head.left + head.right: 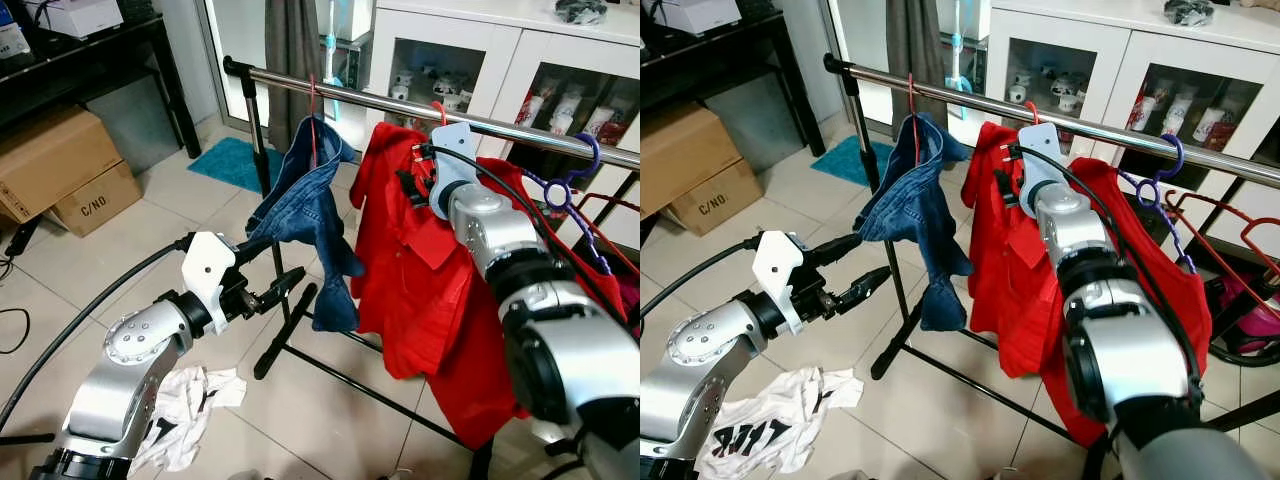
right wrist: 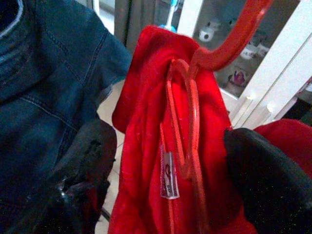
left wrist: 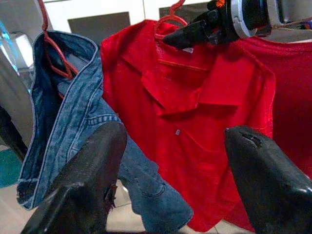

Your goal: Hang hanger

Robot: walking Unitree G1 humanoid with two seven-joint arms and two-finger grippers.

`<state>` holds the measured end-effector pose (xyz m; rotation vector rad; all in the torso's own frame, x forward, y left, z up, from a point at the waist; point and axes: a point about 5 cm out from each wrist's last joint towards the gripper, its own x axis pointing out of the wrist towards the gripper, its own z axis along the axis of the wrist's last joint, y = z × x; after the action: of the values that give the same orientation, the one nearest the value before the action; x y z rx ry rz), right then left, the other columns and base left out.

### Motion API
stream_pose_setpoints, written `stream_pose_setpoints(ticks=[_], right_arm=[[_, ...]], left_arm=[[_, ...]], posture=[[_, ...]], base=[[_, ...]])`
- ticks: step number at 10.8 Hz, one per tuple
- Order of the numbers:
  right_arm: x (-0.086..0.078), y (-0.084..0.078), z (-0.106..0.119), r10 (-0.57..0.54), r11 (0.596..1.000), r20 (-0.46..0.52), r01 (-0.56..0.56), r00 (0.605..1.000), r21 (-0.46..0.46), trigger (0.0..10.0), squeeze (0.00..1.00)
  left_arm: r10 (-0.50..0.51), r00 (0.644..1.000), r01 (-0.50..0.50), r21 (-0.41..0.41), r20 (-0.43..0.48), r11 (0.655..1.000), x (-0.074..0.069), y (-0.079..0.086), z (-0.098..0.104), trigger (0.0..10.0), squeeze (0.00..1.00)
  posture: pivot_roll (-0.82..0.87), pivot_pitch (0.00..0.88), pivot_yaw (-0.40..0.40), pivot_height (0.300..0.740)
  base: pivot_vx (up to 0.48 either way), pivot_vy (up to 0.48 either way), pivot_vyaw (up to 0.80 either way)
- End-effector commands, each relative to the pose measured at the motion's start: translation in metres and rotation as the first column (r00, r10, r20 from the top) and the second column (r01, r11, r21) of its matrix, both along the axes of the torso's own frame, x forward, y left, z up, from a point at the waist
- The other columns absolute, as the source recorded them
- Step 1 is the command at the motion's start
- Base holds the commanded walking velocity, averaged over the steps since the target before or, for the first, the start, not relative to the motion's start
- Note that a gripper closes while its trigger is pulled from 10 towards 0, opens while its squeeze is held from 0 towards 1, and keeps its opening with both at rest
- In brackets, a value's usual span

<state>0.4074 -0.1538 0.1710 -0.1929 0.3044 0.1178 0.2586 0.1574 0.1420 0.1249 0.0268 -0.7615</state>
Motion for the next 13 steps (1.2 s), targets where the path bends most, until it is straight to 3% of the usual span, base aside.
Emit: stream_pose_setpoints(ticks=[1,3,11,12,13], right_arm=[[0.004,-0.002,0.009,0.006,1.0,0.017,-0.006,1.0,-0.007,1.8,0.0],[0.005,-0.006,0.012,0.002,1.0,0.01,-0.002,1.0,-0.015,0.0,0.0],[0.003,0.002,0.002,0.102,0.994,-0.055,-0.105,0.993,-0.042,0.0,0.0],[0.003,0.004,0.0,0.1,0.993,-0.065,-0.103,0.993,-0.048,1.7,0.0],[0.003,0.004,0.0,0.098,0.994,-0.067,-0.101,0.993,-0.05,1.8,0.0]], left_arm=[[-0.001,1.0,0.001,0.01,0.0,1.0,0.002,0.002,0.002,10.0,0.0],[-0.007,1.0,0.007,0.011,-0.001,1.0,0.002,0.001,0.002,10.0,0.0],[-0.004,1.0,0.004,0.02,-0.007,1.0,-0.003,0.003,-0.003,10.0,0.0],[-0.006,1.0,0.007,0.022,-0.009,1.0,-0.003,0.004,-0.004,10.0,0.0],[-0.008,1.0,0.008,0.023,-0.01,1.0,-0.002,0.004,-0.004,10.0,0.0]], posture=[[-0.03,0.0,0.045,0.74],[-0.03,0.0,0.042,0.74],[-0.02,0.0,0.022,0.74],[-0.02,0.0,0.022,0.74],[-0.02,0.0,0.022,0.74]], base=[[0.0,0.0,0.0],[0.0,0.0,0.0],[0.0,0.0,0.0],[0.0,0.0,0.0],[0.0,0.0,0.0]])
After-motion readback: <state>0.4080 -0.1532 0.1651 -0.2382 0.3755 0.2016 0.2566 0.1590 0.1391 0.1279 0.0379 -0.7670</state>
